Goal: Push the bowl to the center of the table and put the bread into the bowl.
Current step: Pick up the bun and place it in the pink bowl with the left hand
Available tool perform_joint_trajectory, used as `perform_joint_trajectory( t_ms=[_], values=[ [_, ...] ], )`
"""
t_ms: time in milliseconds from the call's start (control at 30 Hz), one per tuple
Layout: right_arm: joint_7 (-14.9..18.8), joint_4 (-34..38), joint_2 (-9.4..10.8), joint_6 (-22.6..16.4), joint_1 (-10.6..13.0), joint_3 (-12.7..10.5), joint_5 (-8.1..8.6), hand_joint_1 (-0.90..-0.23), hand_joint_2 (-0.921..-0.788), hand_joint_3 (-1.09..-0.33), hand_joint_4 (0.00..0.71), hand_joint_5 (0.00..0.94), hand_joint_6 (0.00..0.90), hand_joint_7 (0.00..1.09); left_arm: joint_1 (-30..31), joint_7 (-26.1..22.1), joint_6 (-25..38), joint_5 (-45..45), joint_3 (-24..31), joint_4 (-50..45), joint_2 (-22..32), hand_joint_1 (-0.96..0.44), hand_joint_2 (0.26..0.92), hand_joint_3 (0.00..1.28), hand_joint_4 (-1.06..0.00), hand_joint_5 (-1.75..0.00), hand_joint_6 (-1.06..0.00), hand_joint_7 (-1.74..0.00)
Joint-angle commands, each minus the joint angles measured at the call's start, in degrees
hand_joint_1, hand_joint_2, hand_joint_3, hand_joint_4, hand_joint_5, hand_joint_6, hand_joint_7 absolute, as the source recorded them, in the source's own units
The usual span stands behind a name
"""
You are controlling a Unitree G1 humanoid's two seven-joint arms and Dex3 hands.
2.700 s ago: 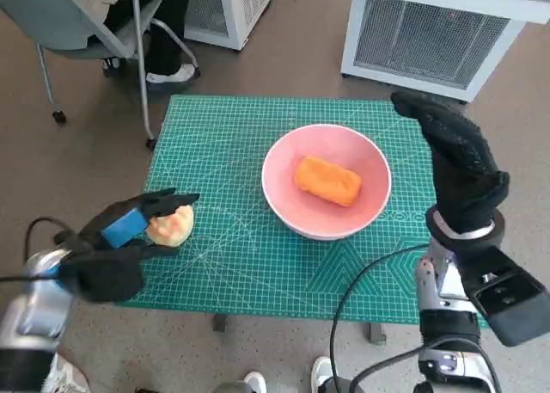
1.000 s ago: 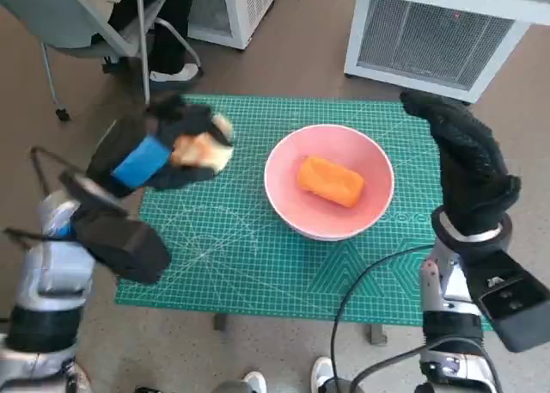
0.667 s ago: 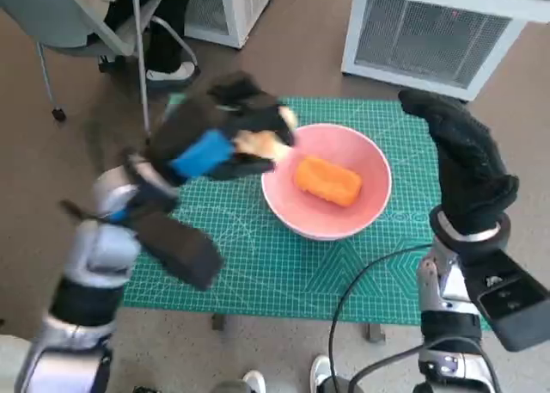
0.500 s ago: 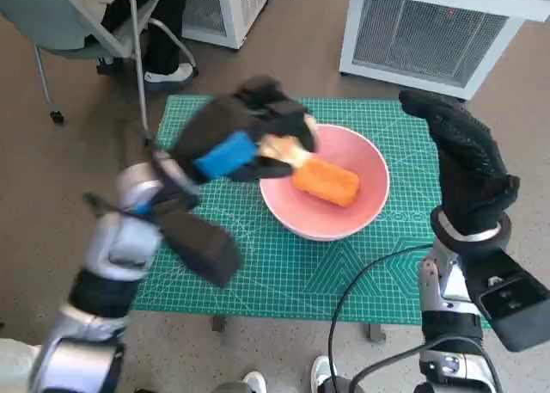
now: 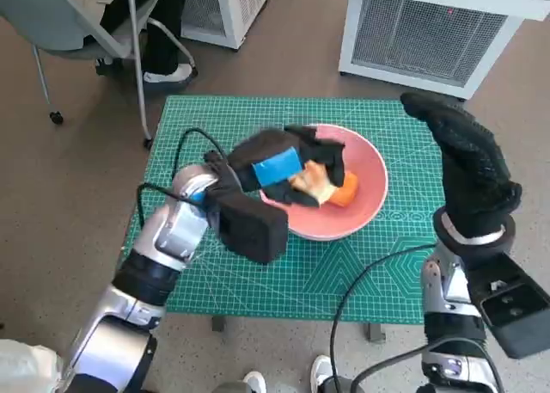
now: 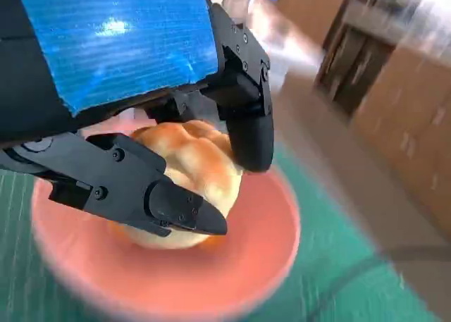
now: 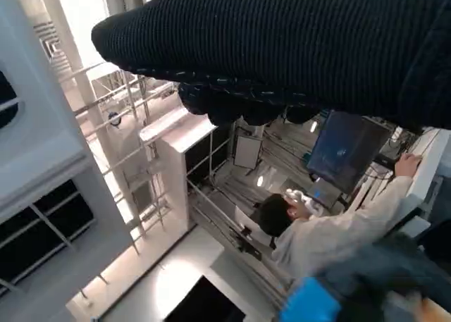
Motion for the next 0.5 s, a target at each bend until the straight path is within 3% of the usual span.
perform_joint_trajectory(
  t_ms=[33, 133, 267, 333, 500],
  values=[
    [-0.85, -0.34, -0.74, 0.94, 1.39, -0.39, -0.42, -0.585, -0.921, -0.759, 0.256, 0.003, -0.001, 0.63, -1.39, -5.99, 3.88, -2.60, 0.00, -1.92, 0.59, -0.30, 0.921, 0.14, -0.41, -0.04, -0.40, -0.34],
    [-1.21, -1.00, -0.82, 1.77, 1.57, -0.32, -0.15, -0.594, -0.921, -0.757, 0.255, 0.002, -0.001, 0.63, -1.07, -8.21, 4.54, -4.36, 0.92, -2.47, 1.02, -0.32, 0.921, 0.13, -0.38, -0.01, -0.40, -0.29],
    [-1.53, -2.24, -0.87, 3.12, 1.91, -0.21, 0.26, -0.608, -0.921, -0.753, 0.255, 0.002, -0.001, 0.63, 0.53, -7.77, 3.64, -7.68, 3.65, -3.60, 0.96, -0.33, 0.921, 0.13, -0.35, 0.00, -0.41, -0.21],
    [-1.70, -2.90, -0.90, 3.82, 1.94, -0.23, 0.41, -0.611, -0.921, -0.748, 0.255, 0.002, -0.001, 0.63, 2.25, -5.54, 1.28, -10.19, 6.05, -4.18, 0.26, -0.34, 0.921, 0.13, -0.34, 0.00, -0.41, -0.19],
    [-2.12, -4.56, -1.04, 5.79, 1.66, -0.38, 0.89, -0.617, -0.921, -0.730, 0.255, 0.002, 0.000, 0.63, 5.27, 2.38, -11.99, -15.65, 11.94, -1.04, -3.02, -0.38, 0.921, 0.13, -0.33, 0.00, -0.41, -0.17]
  ],
)
